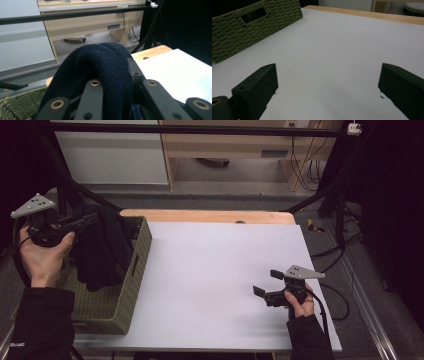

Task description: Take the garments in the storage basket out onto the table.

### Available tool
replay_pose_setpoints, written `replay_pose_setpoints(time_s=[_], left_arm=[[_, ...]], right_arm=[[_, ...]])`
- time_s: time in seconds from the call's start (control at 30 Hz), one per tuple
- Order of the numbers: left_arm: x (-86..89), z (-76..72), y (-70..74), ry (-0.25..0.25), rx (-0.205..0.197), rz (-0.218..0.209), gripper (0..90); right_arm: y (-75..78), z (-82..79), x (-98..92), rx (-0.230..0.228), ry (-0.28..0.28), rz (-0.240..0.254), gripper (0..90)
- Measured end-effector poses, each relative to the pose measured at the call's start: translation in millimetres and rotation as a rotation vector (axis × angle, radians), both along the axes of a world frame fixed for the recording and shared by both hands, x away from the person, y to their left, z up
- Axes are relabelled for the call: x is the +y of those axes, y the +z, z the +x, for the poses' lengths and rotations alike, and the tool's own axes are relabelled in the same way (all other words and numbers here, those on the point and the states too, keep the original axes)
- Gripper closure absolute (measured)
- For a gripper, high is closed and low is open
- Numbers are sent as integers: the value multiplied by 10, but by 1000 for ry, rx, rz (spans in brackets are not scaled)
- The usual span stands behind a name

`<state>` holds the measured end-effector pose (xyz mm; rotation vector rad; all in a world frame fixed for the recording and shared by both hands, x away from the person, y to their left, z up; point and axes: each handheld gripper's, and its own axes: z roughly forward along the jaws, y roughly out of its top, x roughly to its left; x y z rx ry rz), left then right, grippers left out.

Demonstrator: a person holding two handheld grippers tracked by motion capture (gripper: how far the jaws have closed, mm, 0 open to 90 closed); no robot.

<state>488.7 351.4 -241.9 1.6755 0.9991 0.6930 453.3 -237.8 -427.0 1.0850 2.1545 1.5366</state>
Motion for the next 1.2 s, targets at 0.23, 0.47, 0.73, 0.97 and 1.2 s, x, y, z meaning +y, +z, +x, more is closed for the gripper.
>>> replay_pose_setpoints(time_s=[0.23, 0.47, 0.73, 0.97, 1.2], left_arm=[[-73, -59, 202, -21, -45, -2, 780], [-162, -116, 380, -37, -82, 4, 781], [-236, -139, 480, -47, -105, 3, 781], [-304, -167, 576, -62, -119, 7, 781], [-376, -175, 684, -76, -123, 12, 781]], right_arm=[[-3, 5, 2, -1, 0, 0, 28], [-2, 4, 1, -2, 2, 0, 28], [-1, 2, -1, 0, 0, -1, 28], [1, 3, -3, -2, -2, 1, 28], [-4, 5, 3, 1, 1, -1, 28]])
